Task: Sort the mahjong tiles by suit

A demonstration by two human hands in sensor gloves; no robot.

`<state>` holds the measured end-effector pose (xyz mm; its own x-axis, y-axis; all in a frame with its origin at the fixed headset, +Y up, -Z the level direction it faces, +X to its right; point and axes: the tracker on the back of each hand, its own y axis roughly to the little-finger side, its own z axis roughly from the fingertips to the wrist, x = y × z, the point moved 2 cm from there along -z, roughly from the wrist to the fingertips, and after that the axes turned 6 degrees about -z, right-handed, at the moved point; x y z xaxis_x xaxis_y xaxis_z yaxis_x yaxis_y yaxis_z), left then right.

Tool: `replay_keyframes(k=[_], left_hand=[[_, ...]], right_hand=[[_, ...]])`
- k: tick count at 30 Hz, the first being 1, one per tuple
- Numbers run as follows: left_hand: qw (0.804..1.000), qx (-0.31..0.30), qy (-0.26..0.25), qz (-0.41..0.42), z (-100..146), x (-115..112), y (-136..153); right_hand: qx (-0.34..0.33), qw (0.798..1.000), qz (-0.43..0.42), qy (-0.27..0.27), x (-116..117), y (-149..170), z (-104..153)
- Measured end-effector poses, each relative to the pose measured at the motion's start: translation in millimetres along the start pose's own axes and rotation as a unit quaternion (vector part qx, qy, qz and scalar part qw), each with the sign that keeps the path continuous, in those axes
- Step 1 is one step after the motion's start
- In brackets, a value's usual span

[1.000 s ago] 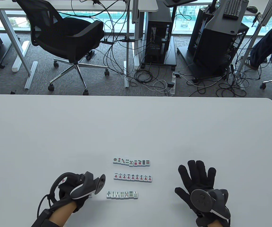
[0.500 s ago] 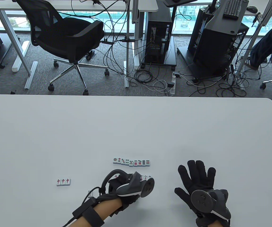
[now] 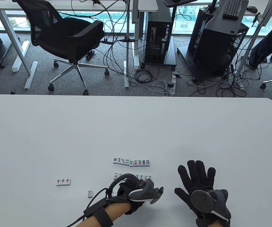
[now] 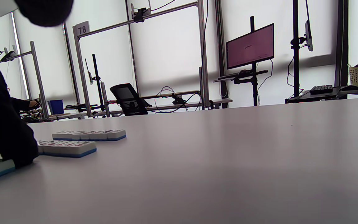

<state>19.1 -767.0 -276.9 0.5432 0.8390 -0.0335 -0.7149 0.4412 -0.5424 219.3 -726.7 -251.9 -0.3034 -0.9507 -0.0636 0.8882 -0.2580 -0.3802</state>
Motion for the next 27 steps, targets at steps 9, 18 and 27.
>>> replay_keyframes(k=[9, 18, 27], left_hand=[[0.997, 0.020, -0.072, -0.020, 28, 8, 27], [0.992, 0.115, -0.037, -0.027, 85, -33, 106], [0.986, 0.162, 0.031, 0.017, 107, -92, 132]], right_hand=[[0.003, 1.000, 0.002, -0.001, 0, 0, 0], [0.006, 1.000, 0.009, -0.002, 0, 0, 0], [0.008, 1.000, 0.019, -0.008, 1, -1, -1]])
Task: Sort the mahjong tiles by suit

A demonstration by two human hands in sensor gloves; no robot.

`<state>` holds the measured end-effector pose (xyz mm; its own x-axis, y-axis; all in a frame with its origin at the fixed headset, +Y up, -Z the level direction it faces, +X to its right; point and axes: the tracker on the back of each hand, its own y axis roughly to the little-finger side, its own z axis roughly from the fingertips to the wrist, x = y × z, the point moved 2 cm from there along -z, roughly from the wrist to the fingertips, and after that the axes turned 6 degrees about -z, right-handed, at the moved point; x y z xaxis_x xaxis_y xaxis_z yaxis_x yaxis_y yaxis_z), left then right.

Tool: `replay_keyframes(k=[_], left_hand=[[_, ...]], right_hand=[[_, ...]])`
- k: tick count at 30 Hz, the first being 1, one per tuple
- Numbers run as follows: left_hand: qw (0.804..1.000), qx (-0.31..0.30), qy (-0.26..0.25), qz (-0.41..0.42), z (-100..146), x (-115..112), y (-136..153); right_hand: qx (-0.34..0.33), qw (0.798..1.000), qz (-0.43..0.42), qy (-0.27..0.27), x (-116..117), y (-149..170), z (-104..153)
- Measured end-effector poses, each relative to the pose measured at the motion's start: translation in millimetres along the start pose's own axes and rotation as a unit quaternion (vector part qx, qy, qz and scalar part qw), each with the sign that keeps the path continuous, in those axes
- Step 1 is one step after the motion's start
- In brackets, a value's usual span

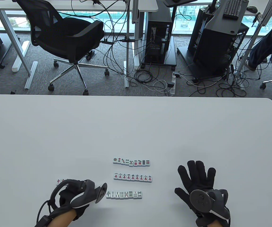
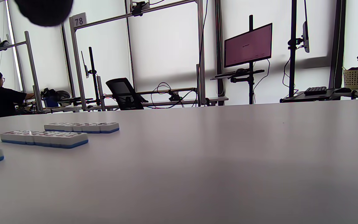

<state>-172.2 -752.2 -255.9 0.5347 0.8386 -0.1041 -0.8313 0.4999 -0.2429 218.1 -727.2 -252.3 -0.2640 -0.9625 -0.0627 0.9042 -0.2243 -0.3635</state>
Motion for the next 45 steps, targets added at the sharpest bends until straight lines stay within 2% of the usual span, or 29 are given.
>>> replay_keyframes(k=[6, 14, 18, 22, 25, 30, 33, 37, 45], left_hand=[[1.000, -0.015, 0.018, 0.002, -8, -10, -10], [0.999, -0.002, 0.022, -0.043, -16, -2, -18], [0.999, 0.010, -0.011, -0.031, -25, 25, -27], [0.998, -0.013, -0.055, 0.003, -31, 62, -49], [0.995, -0.051, -0.088, 0.025, -36, 91, -79], [0.989, -0.117, -0.089, 0.038, -43, 113, -130], [0.986, -0.144, -0.077, 0.027, -45, 117, -153], [0.985, -0.163, -0.047, 0.007, -48, 114, -169], [0.986, -0.164, -0.035, -0.015, -52, 103, -172]], right_hand=[[-0.001, 1.000, 0.002, 0.001, 0, -2, 0], [-0.006, 1.000, -0.003, 0.001, 0, -3, -1], [-0.007, 1.000, -0.006, 0.004, -1, -3, -1], [-0.007, 1.000, -0.006, 0.004, 0, -3, -1], [-0.007, 1.000, -0.007, 0.003, -1, -3, 0], [-0.007, 1.000, -0.008, 0.004, -1, -2, 0], [-0.006, 1.000, -0.011, 0.005, -1, -2, 0], [-0.006, 1.000, -0.014, 0.005, -1, -2, 0], [-0.007, 1.000, -0.018, 0.005, -1, -1, 0]])
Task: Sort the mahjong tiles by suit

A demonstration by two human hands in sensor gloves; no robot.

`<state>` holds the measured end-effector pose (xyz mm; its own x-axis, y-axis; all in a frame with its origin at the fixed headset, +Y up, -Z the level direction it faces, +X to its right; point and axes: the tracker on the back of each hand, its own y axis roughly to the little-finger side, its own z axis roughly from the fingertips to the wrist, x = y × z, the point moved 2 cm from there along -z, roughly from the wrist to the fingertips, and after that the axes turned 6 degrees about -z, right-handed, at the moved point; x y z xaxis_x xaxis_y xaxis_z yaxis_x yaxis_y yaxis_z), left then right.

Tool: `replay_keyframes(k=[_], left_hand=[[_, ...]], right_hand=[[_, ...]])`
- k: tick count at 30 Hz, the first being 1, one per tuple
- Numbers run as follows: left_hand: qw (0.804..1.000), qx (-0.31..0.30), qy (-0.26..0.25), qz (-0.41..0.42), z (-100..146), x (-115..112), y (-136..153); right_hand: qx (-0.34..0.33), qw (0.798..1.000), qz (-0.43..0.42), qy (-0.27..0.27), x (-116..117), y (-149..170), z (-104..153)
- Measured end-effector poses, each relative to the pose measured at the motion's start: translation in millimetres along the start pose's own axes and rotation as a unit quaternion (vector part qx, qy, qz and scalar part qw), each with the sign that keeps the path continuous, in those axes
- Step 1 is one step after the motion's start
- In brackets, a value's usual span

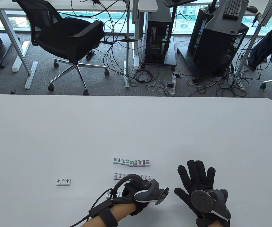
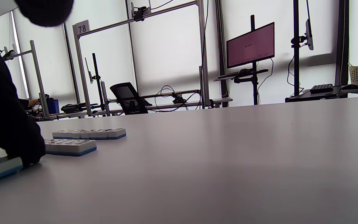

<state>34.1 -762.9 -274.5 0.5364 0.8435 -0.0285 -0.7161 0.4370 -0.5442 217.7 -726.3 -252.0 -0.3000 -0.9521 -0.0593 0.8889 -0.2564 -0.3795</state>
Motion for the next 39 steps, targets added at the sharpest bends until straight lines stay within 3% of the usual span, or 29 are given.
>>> replay_keyframes(k=[9, 12, 16, 22, 27, 33, 39], left_hand=[[0.999, 0.010, -0.021, -0.027, 15, 2, 10], [0.998, 0.030, -0.053, -0.028, 29, 4, 27], [0.995, 0.072, -0.071, -0.005, 50, -1, 73], [0.979, 0.195, -0.058, 0.024, 87, -38, 165], [0.962, 0.264, 0.036, 0.060, 115, -95, 220], [0.954, 0.266, 0.085, 0.112, 120, -145, 231], [0.954, 0.275, 0.104, 0.067, 111, -162, 227]], right_hand=[[0.002, 1.000, 0.008, -0.003, 1, 1, 0], [0.003, 1.000, 0.010, -0.004, 1, 1, 0], [0.005, 1.000, 0.012, -0.005, 2, 1, 0], [0.011, 1.000, 0.018, -0.008, 2, 2, 0], [0.012, 1.000, 0.020, -0.008, 2, 3, -1], [0.016, 1.000, 0.023, -0.014, 4, 2, -1], [0.018, 0.999, 0.028, -0.017, 4, 2, -1]])
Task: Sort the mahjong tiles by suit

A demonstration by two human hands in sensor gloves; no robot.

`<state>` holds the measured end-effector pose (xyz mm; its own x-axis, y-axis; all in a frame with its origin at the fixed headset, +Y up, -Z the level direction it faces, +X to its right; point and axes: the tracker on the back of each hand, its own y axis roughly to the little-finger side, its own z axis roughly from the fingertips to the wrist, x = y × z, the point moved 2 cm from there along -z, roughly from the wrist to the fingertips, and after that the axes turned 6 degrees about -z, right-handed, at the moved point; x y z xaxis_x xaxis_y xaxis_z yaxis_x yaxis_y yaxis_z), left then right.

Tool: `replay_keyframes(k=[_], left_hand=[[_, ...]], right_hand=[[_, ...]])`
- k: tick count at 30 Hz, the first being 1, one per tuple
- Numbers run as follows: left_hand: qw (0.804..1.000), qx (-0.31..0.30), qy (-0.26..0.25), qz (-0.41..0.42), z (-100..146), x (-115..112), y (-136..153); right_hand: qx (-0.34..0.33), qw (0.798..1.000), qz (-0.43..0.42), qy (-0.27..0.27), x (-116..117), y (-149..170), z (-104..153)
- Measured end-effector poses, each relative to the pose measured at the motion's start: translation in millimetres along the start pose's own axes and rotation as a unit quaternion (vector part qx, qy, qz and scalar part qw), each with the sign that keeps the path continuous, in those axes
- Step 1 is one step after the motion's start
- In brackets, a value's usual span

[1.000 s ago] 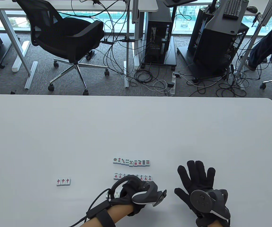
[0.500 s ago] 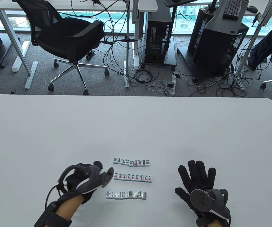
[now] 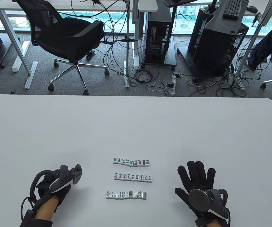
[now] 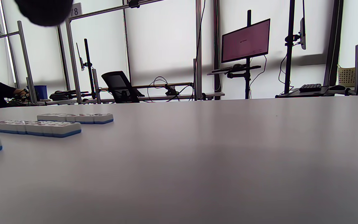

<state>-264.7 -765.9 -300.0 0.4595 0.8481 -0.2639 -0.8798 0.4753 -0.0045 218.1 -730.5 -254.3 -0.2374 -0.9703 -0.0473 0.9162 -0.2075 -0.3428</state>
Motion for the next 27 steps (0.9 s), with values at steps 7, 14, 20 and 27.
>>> replay_keyframes(k=[7, 14, 20, 27], left_hand=[[1.000, -0.024, -0.016, -0.010, -5, 4, -7], [0.991, -0.091, -0.094, -0.002, -2, 53, -59], [0.983, -0.140, -0.112, -0.038, -6, 75, -113], [0.986, -0.136, -0.076, -0.063, -13, 70, -128]], right_hand=[[-0.001, 1.000, -0.006, 0.000, 0, 0, -1], [-0.003, 1.000, -0.010, 0.002, 0, 0, -1], [-0.007, 1.000, -0.013, 0.004, 0, -1, -1], [-0.010, 1.000, -0.022, 0.006, 0, 0, 0]])
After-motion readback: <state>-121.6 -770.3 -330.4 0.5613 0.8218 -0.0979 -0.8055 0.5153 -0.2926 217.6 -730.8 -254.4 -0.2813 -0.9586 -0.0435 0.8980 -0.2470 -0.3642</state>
